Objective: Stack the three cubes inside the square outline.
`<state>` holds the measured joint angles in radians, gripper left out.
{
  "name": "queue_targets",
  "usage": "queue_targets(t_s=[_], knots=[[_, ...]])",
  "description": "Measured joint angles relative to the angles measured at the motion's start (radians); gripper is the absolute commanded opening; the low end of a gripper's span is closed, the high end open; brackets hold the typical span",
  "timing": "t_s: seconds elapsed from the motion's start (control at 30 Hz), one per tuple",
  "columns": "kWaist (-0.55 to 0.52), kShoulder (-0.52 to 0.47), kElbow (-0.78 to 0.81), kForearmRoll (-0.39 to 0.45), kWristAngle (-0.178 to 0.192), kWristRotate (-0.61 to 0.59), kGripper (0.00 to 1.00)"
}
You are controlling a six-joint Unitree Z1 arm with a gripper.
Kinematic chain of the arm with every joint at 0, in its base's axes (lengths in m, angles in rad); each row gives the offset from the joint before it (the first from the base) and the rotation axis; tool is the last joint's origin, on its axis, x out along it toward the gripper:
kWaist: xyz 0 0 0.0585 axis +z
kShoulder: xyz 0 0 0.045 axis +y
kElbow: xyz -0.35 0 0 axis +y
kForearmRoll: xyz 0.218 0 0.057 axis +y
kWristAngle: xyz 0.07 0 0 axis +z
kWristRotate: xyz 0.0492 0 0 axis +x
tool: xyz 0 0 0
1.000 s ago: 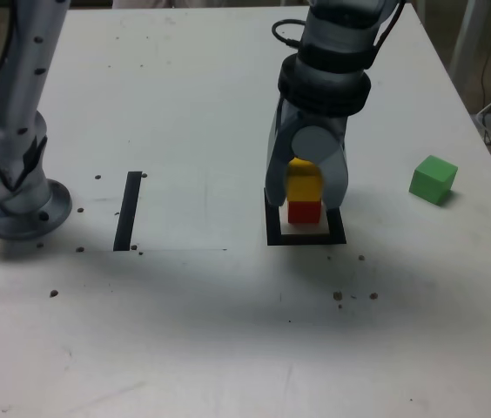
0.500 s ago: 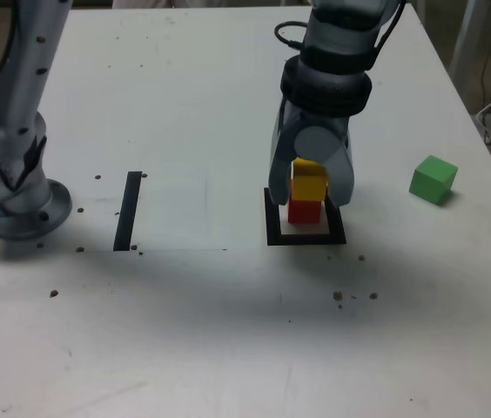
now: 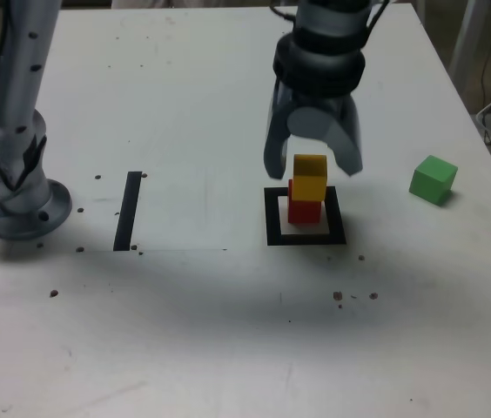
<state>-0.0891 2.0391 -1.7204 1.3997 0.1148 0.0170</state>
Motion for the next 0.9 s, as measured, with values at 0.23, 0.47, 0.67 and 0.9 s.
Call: queue_targets(t_s=[0.23,0.47,0.67,0.9], knots=[[0.000,-0.003,-0.111,0.046,0.093,0.114,1.00],[0.000,0.086,-0.291,0.112,0.105,0.290,0.99],[0.001,0.137,-0.367,0.119,0.091,0.414,0.99],[0.010,0.195,-0.447,0.118,0.054,0.564,0.99]])
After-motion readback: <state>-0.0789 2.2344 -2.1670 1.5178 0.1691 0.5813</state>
